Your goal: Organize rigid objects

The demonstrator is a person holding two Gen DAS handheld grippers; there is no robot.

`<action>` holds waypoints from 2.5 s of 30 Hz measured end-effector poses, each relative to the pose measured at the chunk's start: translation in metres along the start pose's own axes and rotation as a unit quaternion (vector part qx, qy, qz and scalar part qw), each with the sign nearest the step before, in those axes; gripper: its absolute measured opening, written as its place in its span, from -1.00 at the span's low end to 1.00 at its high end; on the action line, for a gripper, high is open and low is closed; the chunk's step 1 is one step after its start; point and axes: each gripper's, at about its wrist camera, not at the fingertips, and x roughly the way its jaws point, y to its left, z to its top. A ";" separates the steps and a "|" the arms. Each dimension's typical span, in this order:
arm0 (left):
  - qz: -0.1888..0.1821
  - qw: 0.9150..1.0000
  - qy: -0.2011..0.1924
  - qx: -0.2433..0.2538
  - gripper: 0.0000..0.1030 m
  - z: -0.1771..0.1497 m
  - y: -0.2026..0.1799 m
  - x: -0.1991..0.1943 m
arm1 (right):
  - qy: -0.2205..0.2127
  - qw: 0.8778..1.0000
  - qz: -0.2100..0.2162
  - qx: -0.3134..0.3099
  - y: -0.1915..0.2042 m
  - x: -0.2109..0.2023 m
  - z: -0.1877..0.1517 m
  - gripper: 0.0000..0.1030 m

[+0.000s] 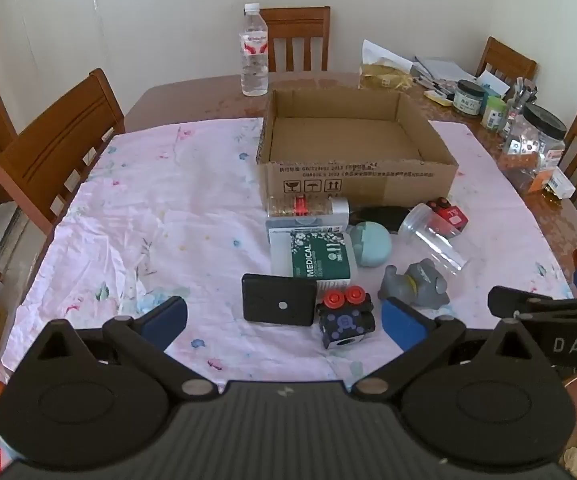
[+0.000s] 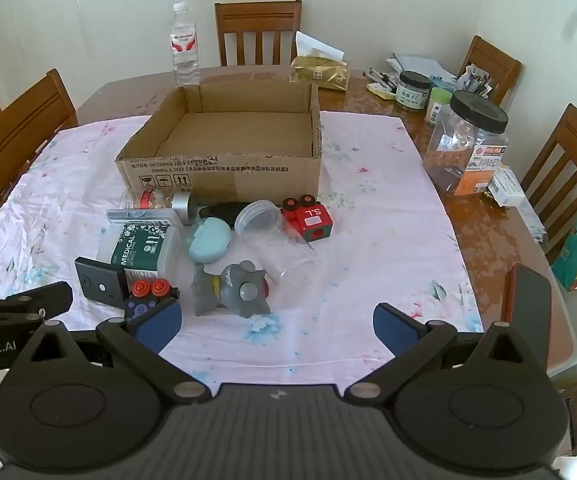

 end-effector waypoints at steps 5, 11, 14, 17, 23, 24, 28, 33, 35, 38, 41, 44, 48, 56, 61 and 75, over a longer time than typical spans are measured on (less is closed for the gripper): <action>-0.007 1.000 0.007 -0.010 0.99 0.000 -0.001 0.002 | 0.003 1.000 -0.002 -0.002 0.001 0.000 0.001 1.00; -0.011 1.000 0.005 -0.013 0.99 0.003 0.004 -0.001 | 0.002 1.000 0.000 -0.002 0.002 -0.001 0.003 1.00; -0.013 1.000 0.006 -0.014 0.99 0.003 0.004 -0.001 | 0.001 1.000 0.000 -0.002 0.001 -0.001 0.004 1.00; -0.012 1.000 0.005 -0.013 0.99 0.004 0.003 -0.001 | 0.000 1.000 0.000 -0.003 0.000 -0.001 0.003 1.00; -0.013 1.000 0.005 -0.013 0.99 0.004 0.002 -0.002 | 0.001 1.000 0.000 -0.003 0.000 -0.001 0.003 1.00; -0.012 1.000 0.005 -0.012 0.99 0.005 0.002 -0.002 | 0.001 1.000 0.000 -0.003 0.000 -0.001 0.003 1.00; -0.012 1.000 0.006 -0.012 0.99 0.005 0.002 -0.002 | 0.001 1.000 0.000 -0.002 -0.001 -0.001 0.003 1.00; -0.012 1.000 0.005 -0.012 0.99 0.006 0.002 -0.003 | 0.000 1.000 0.001 -0.004 -0.003 -0.001 0.004 1.00; -0.012 1.000 0.004 -0.012 0.99 0.006 0.002 -0.003 | 0.000 1.000 0.001 -0.004 -0.004 -0.001 0.004 1.00; -0.011 1.000 0.005 -0.013 0.99 0.007 -0.001 -0.005 | -0.001 1.000 0.000 -0.004 -0.004 -0.002 0.004 1.00; -0.011 1.000 0.004 -0.012 0.99 0.007 -0.001 -0.005 | -0.002 1.000 0.000 -0.005 -0.003 -0.001 0.005 1.00; -0.010 1.000 0.003 -0.012 0.99 0.008 -0.002 -0.006 | -0.003 1.000 0.001 -0.005 -0.004 -0.002 0.005 1.00; -0.011 1.000 0.003 -0.013 0.99 0.007 -0.001 -0.006 | -0.004 1.000 0.001 -0.005 -0.004 -0.002 0.005 1.00; -0.010 1.000 0.002 -0.012 0.99 0.007 -0.002 -0.007 | -0.008 1.000 0.000 -0.009 -0.003 -0.004 0.005 1.00; -0.009 1.000 0.002 -0.012 0.99 0.007 -0.002 -0.008 | -0.008 1.000 0.001 -0.009 -0.004 -0.004 0.005 1.00; -0.008 1.000 0.003 -0.017 0.99 0.010 -0.007 -0.012 | -0.013 1.000 0.002 -0.012 -0.010 -0.007 0.008 1.00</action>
